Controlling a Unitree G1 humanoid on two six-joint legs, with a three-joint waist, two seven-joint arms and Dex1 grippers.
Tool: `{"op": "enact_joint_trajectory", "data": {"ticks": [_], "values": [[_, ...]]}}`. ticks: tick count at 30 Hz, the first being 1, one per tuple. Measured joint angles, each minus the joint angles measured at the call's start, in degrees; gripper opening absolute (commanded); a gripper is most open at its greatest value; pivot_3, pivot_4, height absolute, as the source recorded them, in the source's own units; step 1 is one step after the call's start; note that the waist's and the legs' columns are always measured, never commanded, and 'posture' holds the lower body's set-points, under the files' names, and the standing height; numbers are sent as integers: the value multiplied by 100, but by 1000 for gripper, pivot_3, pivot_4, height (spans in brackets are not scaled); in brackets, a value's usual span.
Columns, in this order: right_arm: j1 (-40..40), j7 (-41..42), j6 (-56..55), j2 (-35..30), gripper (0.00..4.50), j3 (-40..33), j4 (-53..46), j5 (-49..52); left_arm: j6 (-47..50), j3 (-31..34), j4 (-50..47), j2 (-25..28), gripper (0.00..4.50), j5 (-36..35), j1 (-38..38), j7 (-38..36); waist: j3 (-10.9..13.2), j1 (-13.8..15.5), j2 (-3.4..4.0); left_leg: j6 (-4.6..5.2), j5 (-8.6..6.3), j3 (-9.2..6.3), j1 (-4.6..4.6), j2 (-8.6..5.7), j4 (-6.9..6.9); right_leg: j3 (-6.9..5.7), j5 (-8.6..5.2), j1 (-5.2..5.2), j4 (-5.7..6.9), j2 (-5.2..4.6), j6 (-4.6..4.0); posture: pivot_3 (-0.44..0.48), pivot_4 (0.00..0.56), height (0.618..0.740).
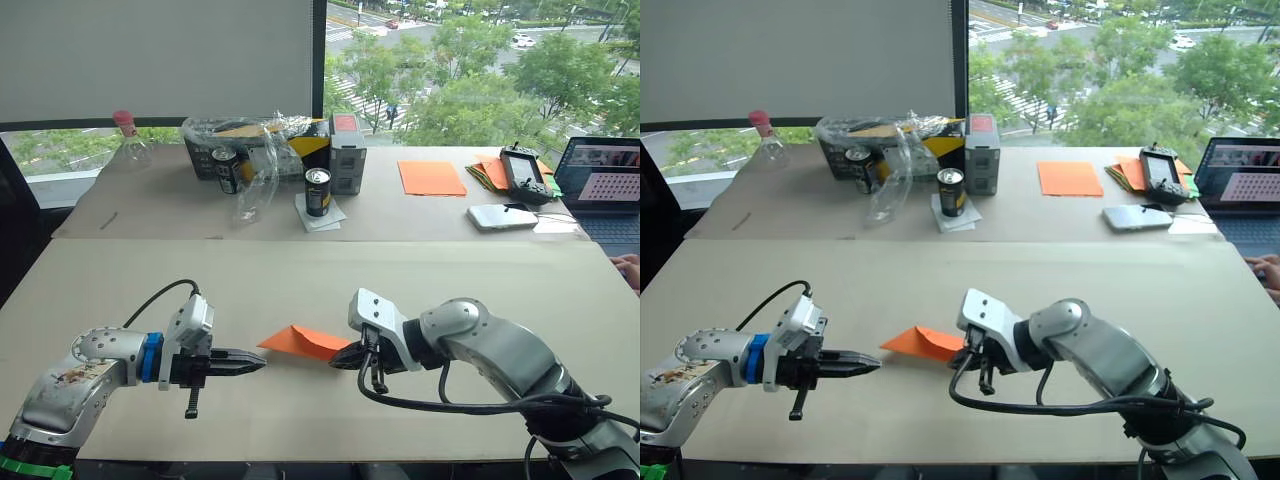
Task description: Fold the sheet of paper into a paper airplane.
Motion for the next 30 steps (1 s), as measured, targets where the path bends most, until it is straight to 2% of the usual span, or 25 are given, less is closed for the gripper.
{"op": "enact_joint_trajectory", "data": {"ticks": [11,16,21,25,30], "values": [[-541,-401,-314,355,24,-27,1025,-289,8,57,-109,31,0,-136,179,143,0,4,0,-12,14,0,2,4,21,2,11,2,13,7,-13,0,150,715],[-1014,-568,-554,595,24,-493,1886,-385,-15,67,-109,20,0,-141,223,255,0,6,0,-11,14,-1,-4,4,29,2,15,1,16,7,-13,0,150,715],[-1128,27,-147,523,24,-700,1469,306,-68,90,-88,18,0,-148,241,296,1,7,1,-10,13,-1,-5,6,29,1,15,0,19,7,-13,0,150,715],[-829,223,34,512,24,-188,862,501,-324,92,14,16,0,41,233,379,0,-2,1,-10,13,-2,-3,6,41,0,15,3,27,8,-13,0,150,715],[-726,54,-87,611,24,308,861,195,-499,93,232,18,0,263,224,575,0,4,1,-11,14,-1,5,3,59,3,15,2,61,8,-13,0,150,715]]}}
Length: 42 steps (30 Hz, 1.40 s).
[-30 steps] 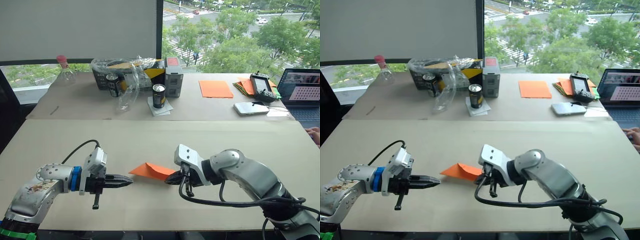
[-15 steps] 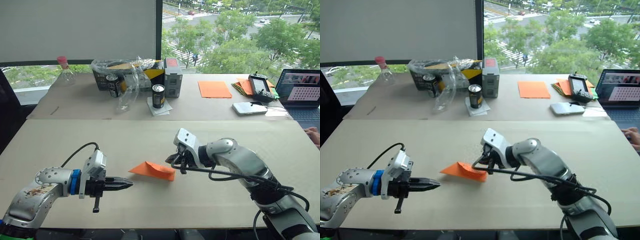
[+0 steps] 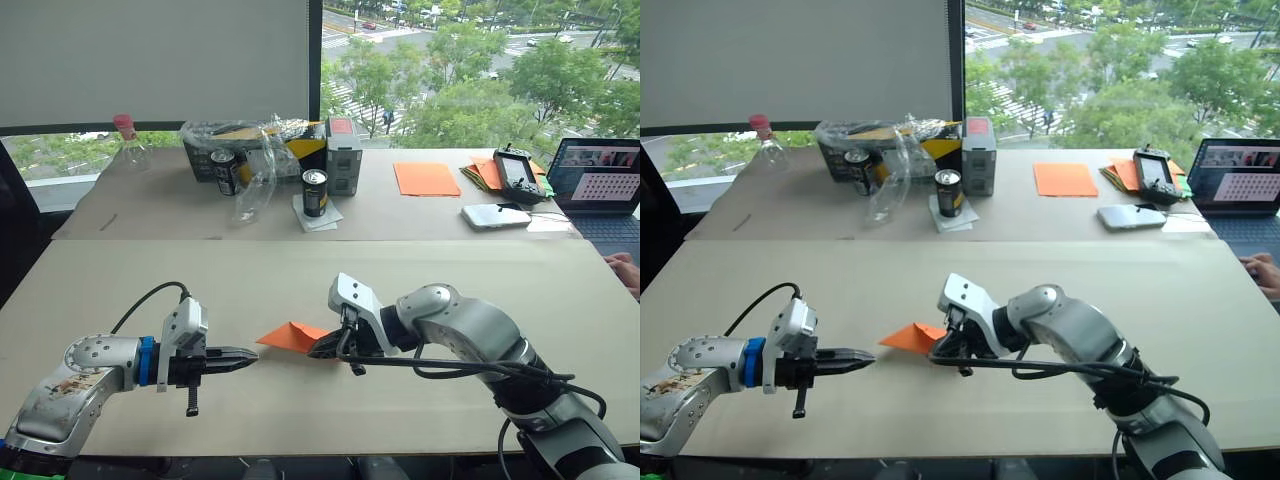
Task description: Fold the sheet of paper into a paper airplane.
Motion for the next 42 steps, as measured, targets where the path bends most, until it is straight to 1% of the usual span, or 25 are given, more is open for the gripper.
{"op": "enact_joint_trajectory", "data": {"ticks": [2,4,9,16,20,23,27,30,32,35,38,42], "values": [[1,-86,-159,39,24,160,82,-178,-42,7,125,12,0,94,3,25,0,1,0,0,0,-1,3,2,0,0,0,-1,5,3,0,0,150,715],[41,-202,-239,100,24,184,198,-319,-136,54,272,47,0,206,14,63,0,0,0,0,0,-1,1,2,0,0,0,-3,6,4,0,0,150,715],[28,-252,-389,153,24,170,485,-459,-230,209,328,61,0,218,68,115,0,0,0,0,0,-1,0,1,0,0,0,-2,5,2,0,0,150,715],[-626,-343,-1074,344,24,112,1638,-1039,-367,210,327,27,0,303,128,208,0,-8,0,0,0,-1,3,3,0,0,1,-4,13,4,-2,0,150,715],[-956,-243,-1335,407,24,55,2120,-1154,-395,213,325,11,0,303,196,248,0,-9,0,-1,0,1,0,1,0,2,1,-6,13,2,-2,0,150,715],[-1202,-132,-1346,398,24,-193,2191,-1139,-408,214,324,2,0,301,269,267,0,-6,1,-1,0,0,0,2,0,1,1,-7,14,2,-2,0,150,715],[-1331,154,-1268,270,24,-413,2071,-1010,-420,219,319,-25,0,297,295,324,0,-2,0,0,0,0,0,1,0,1,1,-6,15,1,-2,0,150,715],[-1312,460,-970,112,877,-521,1488,-720,-426,222,322,-52,0,294,308,352,0,1,1,0,0,0,0,2,0,0,1,-7,16,1,-2,0,150,715],[-1174,557,-828,108,1569,-502,992,-542,-448,221,329,-64,0,295,287,352,-1,1,0,0,0,-1,2,3,0,-1,1,-7,18,2,-2,0,150,715],[-883,588,-823,71,2604,-36,652,-702,-476,220,365,-79,0,299,238,352,-1,-13,1,-1,1,1,5,0,3,2,1,-7,30,1,-2,0,150,715],[-697,458,-863,102,2604,320,668,-975,-479,217,368,-120,0,300,224,353,0,-9,1,-3,2,1,7,1,4,2,0,-8,37,1,-2,0,150,715],[-719,280,-872,296,2604,338,815,-1084,-481,210,368,-124,0,346,228,386,-1,-17,0,-3,2,1,9,2,4,2,0,-8,37,4,-2,0,150,715]]}}
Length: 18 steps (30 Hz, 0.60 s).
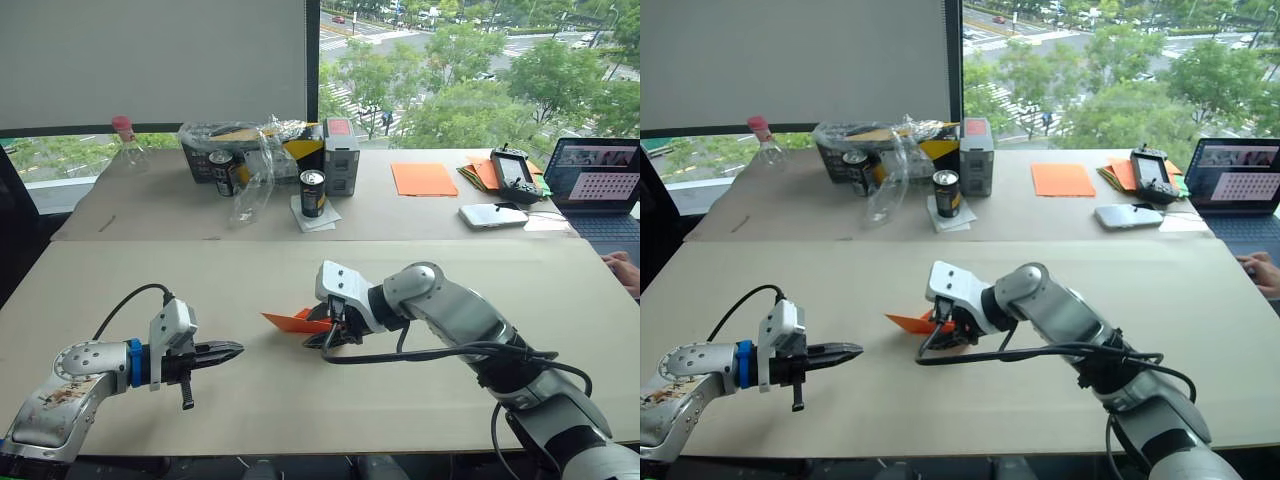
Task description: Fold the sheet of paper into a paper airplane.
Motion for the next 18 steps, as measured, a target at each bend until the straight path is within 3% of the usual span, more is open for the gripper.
{"op": "enact_joint_trajectory", "data": {"ticks": [18], "values": [[-235,-46,-234,275,2604,-125,988,-269,9,7,-35,-2,0,-7,142,114,0,3,0,0,0,0,0,0,0,0,0,0,1,0,0,0,150,715]]}}
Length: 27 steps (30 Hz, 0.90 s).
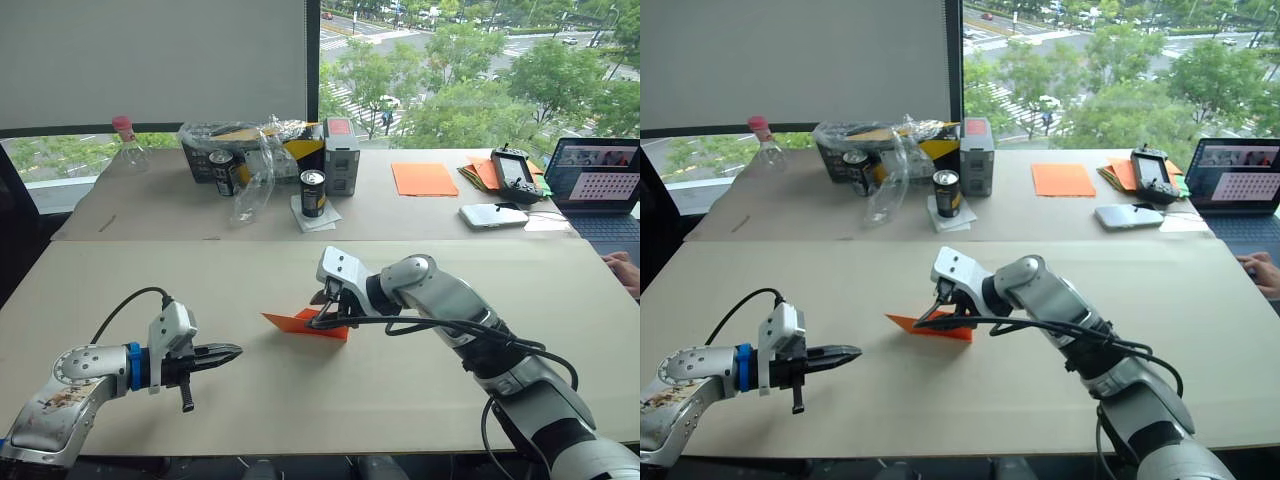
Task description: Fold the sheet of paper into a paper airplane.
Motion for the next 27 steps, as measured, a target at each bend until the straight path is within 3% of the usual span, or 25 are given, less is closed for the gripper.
{"op": "enact_joint_trajectory", "data": {"ticks": [2,9,14,20,23,27], "values": [[0,11,-96,26,2604,79,51,-95,0,0,-7,0,0,-2,5,10,0,3,0,0,0,0,0,-1,0,0,0,0,0,0,0,0,150,715],[28,61,-221,36,41,225,126,-219,0,0,-11,0,0,-12,-9,16,0,4,0,0,0,0,-1,-1,0,0,0,0,0,-1,0,0,150,715],[37,39,-93,12,41,192,-13,-194,0,-8,17,-7,0,-11,-155,5,0,5,0,0,0,0,-1,-1,0,0,0,0,0,-1,0,0,150,715],[-180,-313,719,-313,41,-1092,-231,167,-12,-156,175,-177,0,17,-379,-37,0,29,-1,-1,1,0,-2,-5,2,0,0,1,0,-4,0,0,150,715],[-350,-685,882,-471,41,-1657,344,193,-40,-300,290,-291,0,95,-558,-54,-1,34,-1,-1,1,0,-2,-5,1,-1,1,2,0,-3,-1,0,150,715],[-841,-1418,395,-910,41,-2450,2359,-33,-178,-440,541,-442,0,206,-795,-45,1,29,1,-2,1,10,-5,-13,2,8,1,0,-4,-10,-1,0,150,715]]}}
